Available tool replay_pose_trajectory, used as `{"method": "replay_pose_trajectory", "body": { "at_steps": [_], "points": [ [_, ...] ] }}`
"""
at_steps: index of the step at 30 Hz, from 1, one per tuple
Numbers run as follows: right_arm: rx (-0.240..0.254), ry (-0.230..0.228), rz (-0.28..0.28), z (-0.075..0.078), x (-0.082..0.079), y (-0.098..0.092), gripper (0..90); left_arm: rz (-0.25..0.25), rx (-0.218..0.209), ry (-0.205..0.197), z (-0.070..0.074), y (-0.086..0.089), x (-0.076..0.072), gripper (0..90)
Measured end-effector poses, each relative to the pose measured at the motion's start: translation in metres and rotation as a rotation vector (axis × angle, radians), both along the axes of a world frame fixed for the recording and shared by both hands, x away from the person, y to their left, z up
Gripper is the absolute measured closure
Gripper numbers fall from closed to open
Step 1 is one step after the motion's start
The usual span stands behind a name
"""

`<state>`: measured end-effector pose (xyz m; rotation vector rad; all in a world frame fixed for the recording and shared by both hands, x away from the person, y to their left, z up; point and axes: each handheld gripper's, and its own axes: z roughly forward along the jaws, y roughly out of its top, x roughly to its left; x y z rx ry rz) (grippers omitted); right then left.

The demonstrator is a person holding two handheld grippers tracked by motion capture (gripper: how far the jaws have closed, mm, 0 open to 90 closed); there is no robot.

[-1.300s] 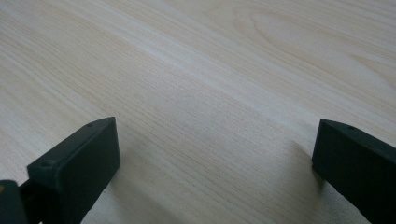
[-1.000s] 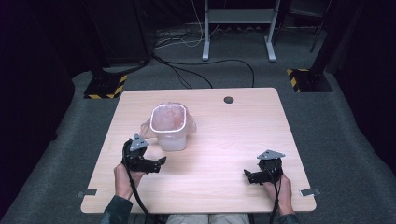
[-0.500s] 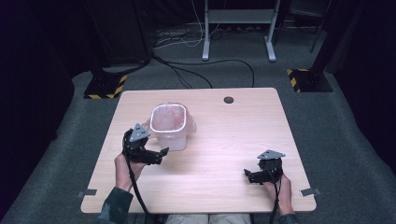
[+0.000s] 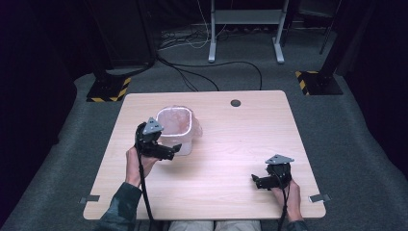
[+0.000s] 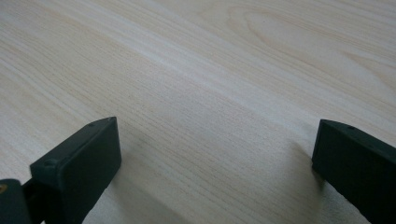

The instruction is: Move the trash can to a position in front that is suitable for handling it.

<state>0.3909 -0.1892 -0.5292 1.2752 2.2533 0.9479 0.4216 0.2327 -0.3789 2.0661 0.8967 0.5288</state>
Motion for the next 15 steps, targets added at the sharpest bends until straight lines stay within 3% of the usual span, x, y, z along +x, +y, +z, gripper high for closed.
{"method": "replay_pose_trajectory", "body": {
  "at_steps": [6, 15],
  "points": [
    [0.0, 0.0, 0.0, 0.0, 0.0, 0.0, 0.4, -0.007, 0.03, -0.008, 0.001, -0.011, 0.011, 3.5],
    [0.002, 0.002, -0.003, 0.0, 0.0, 0.0, 0.5, -0.032, 0.073, -0.004, -0.006, -0.018, 0.026, 21.0]
  ]
}}
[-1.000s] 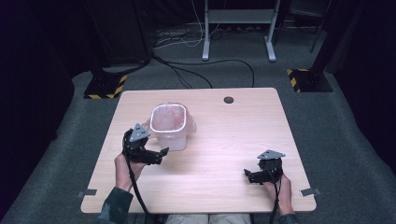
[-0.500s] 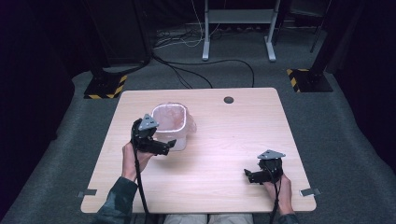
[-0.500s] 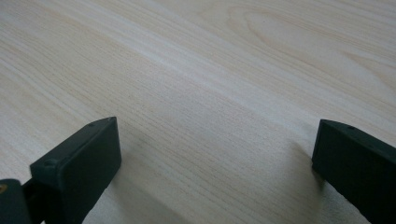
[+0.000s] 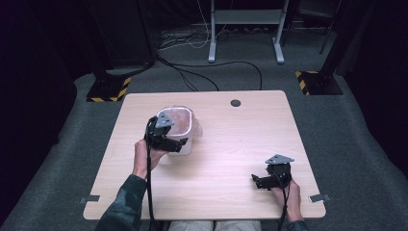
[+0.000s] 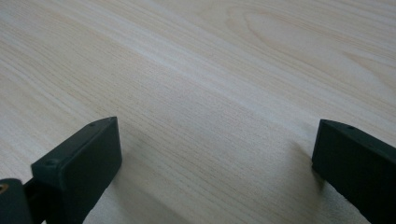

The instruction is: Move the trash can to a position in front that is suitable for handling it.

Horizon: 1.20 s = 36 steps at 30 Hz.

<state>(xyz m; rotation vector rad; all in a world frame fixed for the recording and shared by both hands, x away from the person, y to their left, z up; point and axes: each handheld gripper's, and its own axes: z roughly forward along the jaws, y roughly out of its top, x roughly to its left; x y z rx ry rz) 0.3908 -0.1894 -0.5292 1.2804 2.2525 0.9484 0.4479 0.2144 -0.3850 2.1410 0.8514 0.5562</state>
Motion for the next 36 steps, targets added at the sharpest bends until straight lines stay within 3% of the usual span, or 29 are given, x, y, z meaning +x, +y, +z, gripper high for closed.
{"method": "replay_pose_trajectory", "body": {
  "at_steps": [14, 17, 24, 27, 36],
  "points": [
    [0.0, -0.002, -0.006, 0.0, 0.0, 0.0, 0.9, -0.095, 0.049, 0.037, -0.013, -0.007, 0.015, 60.3],
    [-0.001, -0.003, -0.007, 0.0, 0.0, -0.001, 1.0, -0.141, 0.054, 0.043, -0.015, -0.008, 0.018, 66.7],
    [-0.003, -0.006, -0.009, 0.0, 0.001, -0.001, 1.1, -0.174, 0.056, 0.022, -0.016, -0.012, 0.019, 75.7],
    [-0.003, -0.007, -0.011, 0.0, 0.001, -0.001, 1.2, -0.176, 0.075, -0.004, -0.017, -0.016, 0.019, 76.5],
    [-0.003, -0.007, -0.02, 0.0, 0.0, -0.001, 1.3, -0.203, 0.075, -0.013, -0.017, -0.016, 0.016, 77.2]
  ]
}}
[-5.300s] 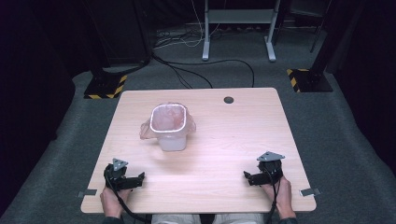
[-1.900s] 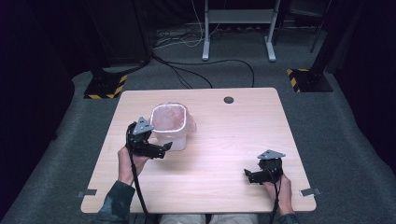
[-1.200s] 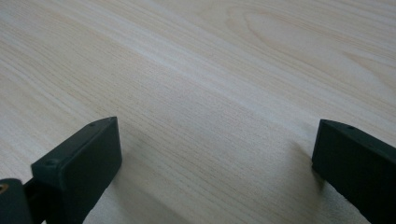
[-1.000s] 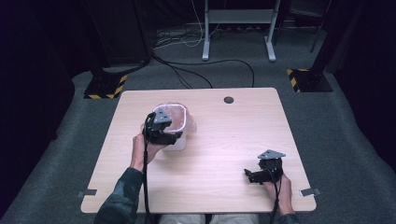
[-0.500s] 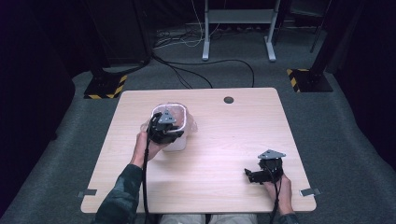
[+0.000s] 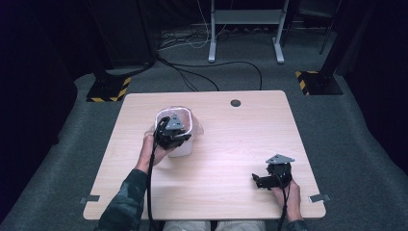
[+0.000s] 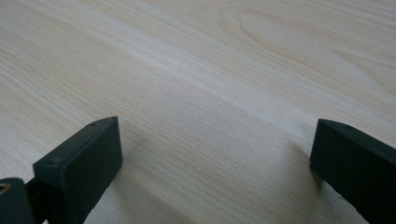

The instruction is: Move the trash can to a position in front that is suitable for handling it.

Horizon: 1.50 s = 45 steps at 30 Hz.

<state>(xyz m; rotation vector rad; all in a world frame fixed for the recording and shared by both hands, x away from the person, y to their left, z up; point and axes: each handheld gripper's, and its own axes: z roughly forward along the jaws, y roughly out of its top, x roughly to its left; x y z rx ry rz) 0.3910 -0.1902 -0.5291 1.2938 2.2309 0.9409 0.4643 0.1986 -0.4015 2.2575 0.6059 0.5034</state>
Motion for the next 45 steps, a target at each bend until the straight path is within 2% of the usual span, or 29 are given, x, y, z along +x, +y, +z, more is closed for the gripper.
{"method": "replay_pose_trajectory", "body": {
  "at_steps": [8, 12, 20, 31, 35, 45],
  "points": [
    [0.001, 0.0, -0.002, 0.0, 0.0, 0.0, 1.3, -0.022, -0.005, 0.003, 0.0, 0.0, -0.003, 77.2],
    [0.001, 0.001, -0.002, 0.0, 0.0, 0.0, 1.3, -0.028, -0.021, 0.003, -0.001, 0.001, -0.004, 77.1],
    [0.003, 0.002, -0.003, 0.0, 0.0, 0.0, 1.3, -0.046, -0.011, 0.001, -0.001, -0.002, -0.005, 77.1],
    [0.003, 0.001, -0.005, 0.0, 0.0, 0.0, 1.4, -0.071, -0.002, 0.014, 0.0, -0.014, -0.015, 77.2],
    [0.004, 0.002, -0.007, 0.0, 0.0, 0.0, 1.4, -0.098, -0.002, 0.01, 0.0, -0.019, -0.021, 77.1],
    [0.005, 0.002, -0.007, 0.0, 0.0, 0.0, 1.4, -0.112, -0.003, 0.017, 0.0, -0.034, -0.033, 77.1]
  ]
}}
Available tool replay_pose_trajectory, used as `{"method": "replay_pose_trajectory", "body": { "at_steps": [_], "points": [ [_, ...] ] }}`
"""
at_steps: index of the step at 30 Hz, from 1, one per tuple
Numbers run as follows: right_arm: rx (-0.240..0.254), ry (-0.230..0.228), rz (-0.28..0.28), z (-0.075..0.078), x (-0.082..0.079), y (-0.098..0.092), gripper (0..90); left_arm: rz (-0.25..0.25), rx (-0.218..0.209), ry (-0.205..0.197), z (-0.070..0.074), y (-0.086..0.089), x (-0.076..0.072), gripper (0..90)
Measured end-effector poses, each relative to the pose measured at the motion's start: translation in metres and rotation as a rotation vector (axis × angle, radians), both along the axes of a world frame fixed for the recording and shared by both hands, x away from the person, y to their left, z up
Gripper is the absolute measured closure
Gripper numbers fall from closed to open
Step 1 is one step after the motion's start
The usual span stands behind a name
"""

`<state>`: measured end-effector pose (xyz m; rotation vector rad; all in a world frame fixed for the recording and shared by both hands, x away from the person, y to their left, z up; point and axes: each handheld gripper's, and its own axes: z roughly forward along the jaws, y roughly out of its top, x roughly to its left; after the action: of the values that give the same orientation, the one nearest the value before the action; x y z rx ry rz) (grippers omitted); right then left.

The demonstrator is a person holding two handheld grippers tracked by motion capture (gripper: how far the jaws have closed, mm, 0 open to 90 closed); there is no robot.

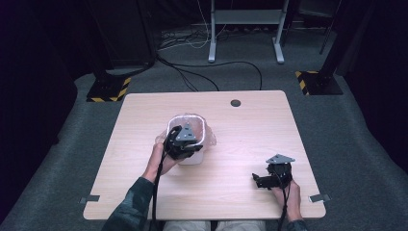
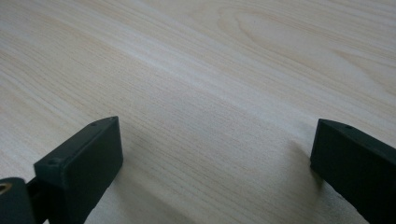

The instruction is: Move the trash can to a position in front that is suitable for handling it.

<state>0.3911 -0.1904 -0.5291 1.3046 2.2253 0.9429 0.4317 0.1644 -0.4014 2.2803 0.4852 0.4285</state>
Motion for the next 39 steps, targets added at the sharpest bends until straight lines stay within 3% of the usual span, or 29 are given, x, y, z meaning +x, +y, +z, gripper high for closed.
{"method": "replay_pose_trajectory", "body": {
  "at_steps": [17, 24, 39],
  "points": [
    [-0.001, 0.0, -0.008, 0.0, 0.0, 0.0, 1.6, -0.025, 0.0, 0.016, 0.001, -0.019, -0.019, 76.9],
    [-0.003, -0.002, -0.014, 0.0, 0.0, 0.0, 1.6, -0.005, -0.001, 0.025, 0.001, -0.022, -0.023, 76.9],
    [-0.001, -0.002, -0.011, 0.0, 0.0, -0.001, 1.6, -0.048, -0.008, 0.023, 0.0, -0.031, -0.032, 76.8]
  ]
}}
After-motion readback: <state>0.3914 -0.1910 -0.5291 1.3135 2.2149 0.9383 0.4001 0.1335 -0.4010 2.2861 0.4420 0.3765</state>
